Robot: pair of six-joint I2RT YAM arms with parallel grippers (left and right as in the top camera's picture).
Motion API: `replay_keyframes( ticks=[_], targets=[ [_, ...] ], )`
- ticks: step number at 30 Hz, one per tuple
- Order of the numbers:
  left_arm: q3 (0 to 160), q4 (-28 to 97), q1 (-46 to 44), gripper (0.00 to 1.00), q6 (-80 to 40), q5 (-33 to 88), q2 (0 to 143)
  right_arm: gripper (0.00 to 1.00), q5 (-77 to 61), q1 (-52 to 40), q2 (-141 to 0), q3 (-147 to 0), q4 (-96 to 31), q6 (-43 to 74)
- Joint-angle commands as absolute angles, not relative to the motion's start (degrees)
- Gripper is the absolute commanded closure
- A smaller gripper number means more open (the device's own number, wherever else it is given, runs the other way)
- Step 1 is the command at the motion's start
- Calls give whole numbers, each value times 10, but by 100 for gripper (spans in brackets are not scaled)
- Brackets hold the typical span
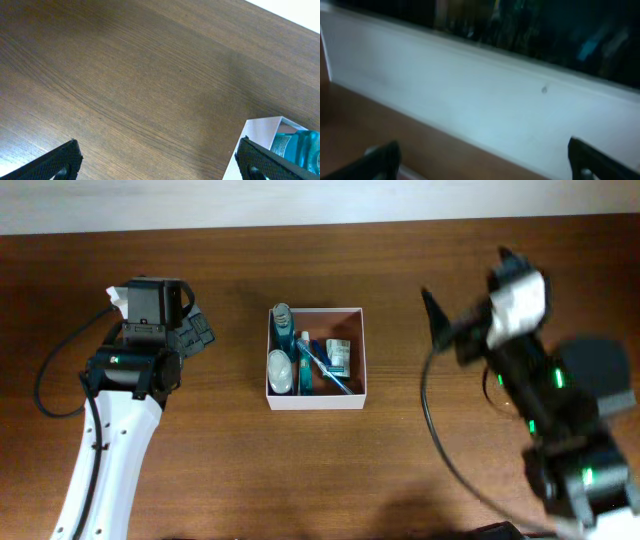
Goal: Pack container
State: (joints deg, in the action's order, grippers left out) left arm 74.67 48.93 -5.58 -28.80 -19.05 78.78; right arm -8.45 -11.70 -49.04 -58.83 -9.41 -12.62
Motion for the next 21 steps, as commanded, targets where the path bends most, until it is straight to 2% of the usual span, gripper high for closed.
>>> replay_keyframes(
  ticks=[1,9,21],
  targets=[
    [751,489,-52,1,-291,-190,791,1,-70,-106,-387,-444,-40,-133],
    [751,489,-52,1,-291,-190,791,1,-70,-55,-182,-214,44,-131],
    [751,489,-52,1,-291,-190,791,1,-68,-46,-55,-75,87,-131]
  ],
)
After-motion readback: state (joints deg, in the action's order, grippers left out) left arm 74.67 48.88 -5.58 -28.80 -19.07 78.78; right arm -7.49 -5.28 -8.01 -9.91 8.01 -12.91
